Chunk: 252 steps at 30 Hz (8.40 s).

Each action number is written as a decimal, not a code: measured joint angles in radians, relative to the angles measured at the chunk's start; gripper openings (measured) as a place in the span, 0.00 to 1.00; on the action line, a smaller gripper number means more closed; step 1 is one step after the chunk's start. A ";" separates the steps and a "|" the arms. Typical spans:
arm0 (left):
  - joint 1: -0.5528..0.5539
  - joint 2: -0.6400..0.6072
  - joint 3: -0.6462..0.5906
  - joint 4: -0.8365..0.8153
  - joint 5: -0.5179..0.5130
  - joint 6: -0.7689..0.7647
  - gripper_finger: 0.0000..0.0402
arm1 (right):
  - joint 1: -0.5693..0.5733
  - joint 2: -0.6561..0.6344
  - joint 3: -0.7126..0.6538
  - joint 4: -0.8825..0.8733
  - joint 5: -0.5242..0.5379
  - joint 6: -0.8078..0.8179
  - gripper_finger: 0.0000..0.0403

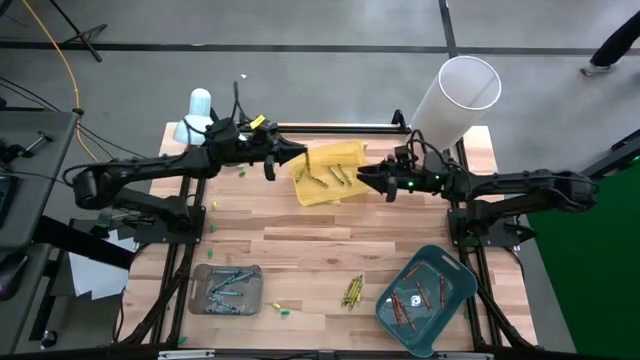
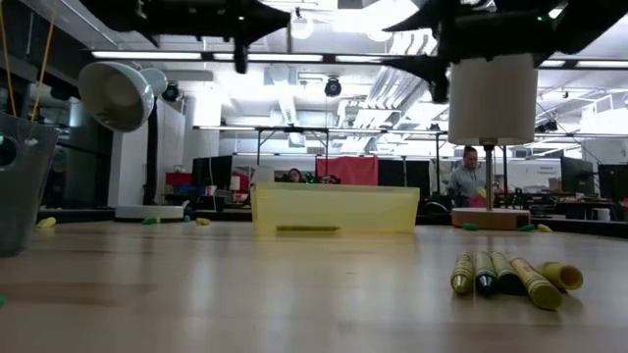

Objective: Sort crayons
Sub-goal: Put the yellow green crayon into the yellow bin

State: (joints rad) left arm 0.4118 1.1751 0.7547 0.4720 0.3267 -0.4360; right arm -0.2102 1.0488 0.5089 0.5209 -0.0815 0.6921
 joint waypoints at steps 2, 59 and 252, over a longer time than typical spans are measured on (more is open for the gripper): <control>0.000 0.055 0.000 0.091 0.060 -0.005 0.00 | 0.018 0.052 0.029 0.067 0.018 -0.054 0.51; 0.178 -0.049 0.002 -0.437 -0.023 0.099 0.30 | -0.141 0.384 0.543 -0.848 0.081 -0.287 0.01; 0.019 -0.064 0.002 -0.130 -0.093 0.307 0.31 | -0.019 0.218 0.376 -0.337 0.036 -0.512 0.00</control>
State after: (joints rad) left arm 0.4305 1.1113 0.7570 0.3418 0.2340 -0.1289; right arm -0.2292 1.2671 0.8851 0.1838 -0.0459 0.1798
